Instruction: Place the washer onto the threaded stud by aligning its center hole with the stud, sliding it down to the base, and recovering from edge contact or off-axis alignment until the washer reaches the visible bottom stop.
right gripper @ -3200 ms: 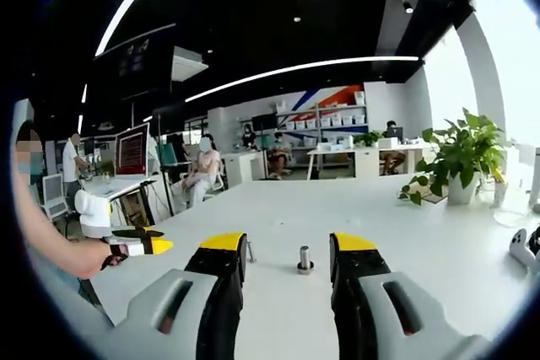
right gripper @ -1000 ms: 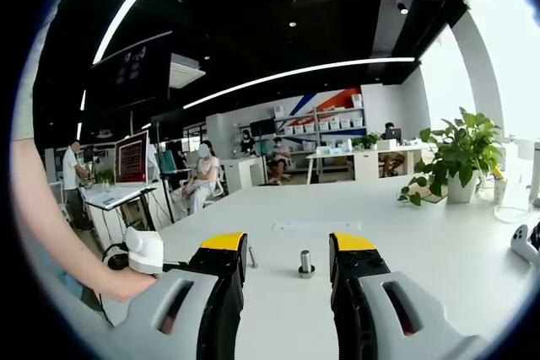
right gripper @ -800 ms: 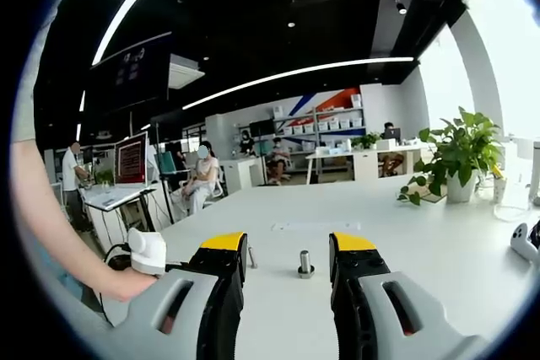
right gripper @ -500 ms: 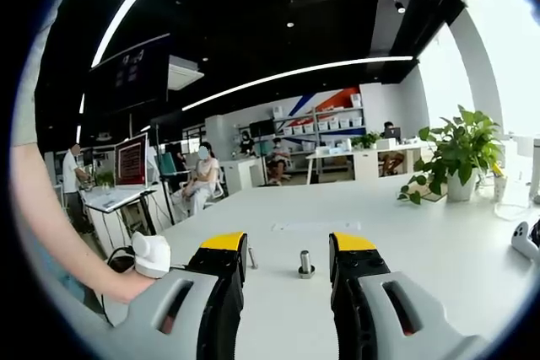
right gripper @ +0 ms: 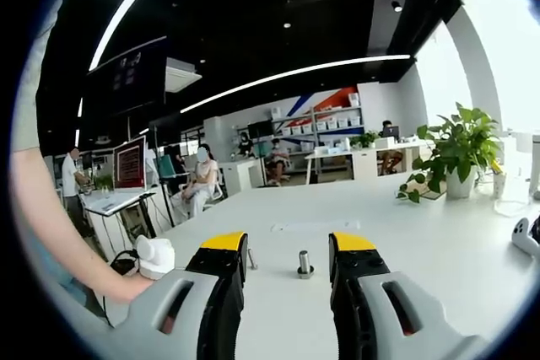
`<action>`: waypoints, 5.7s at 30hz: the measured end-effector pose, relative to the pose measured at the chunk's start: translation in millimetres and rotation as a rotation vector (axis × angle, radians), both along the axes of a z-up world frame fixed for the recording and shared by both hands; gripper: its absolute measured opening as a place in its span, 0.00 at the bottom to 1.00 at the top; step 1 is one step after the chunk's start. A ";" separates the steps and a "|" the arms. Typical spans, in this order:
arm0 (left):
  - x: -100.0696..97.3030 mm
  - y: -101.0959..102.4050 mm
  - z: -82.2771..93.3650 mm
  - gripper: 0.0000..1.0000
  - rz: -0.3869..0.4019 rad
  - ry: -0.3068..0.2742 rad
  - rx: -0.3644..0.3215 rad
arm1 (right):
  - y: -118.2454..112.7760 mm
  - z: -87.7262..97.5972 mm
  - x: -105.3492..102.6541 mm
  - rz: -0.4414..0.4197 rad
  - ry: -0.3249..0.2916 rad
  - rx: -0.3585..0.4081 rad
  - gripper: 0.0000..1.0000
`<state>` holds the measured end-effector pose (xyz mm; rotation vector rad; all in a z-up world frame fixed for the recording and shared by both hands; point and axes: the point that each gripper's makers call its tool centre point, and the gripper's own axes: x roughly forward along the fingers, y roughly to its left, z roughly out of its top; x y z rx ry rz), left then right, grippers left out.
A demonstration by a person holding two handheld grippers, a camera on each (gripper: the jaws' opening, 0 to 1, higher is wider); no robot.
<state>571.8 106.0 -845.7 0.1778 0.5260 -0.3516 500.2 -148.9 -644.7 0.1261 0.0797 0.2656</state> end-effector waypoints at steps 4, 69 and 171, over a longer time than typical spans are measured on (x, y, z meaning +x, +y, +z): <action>2.3 -1.6 -0.9 0.22 0.000 -0.001 -0.013 | 0.5 -0.8 0.9 0.002 0.002 0.000 0.40; 9.7 3.1 13.7 0.08 -0.002 -0.063 -0.026 | 3.9 -0.6 0.3 0.014 0.001 0.001 0.40; 88.2 -48.3 53.4 0.08 -0.168 0.008 0.094 | -9.8 -3.8 2.7 -0.032 0.017 0.023 0.40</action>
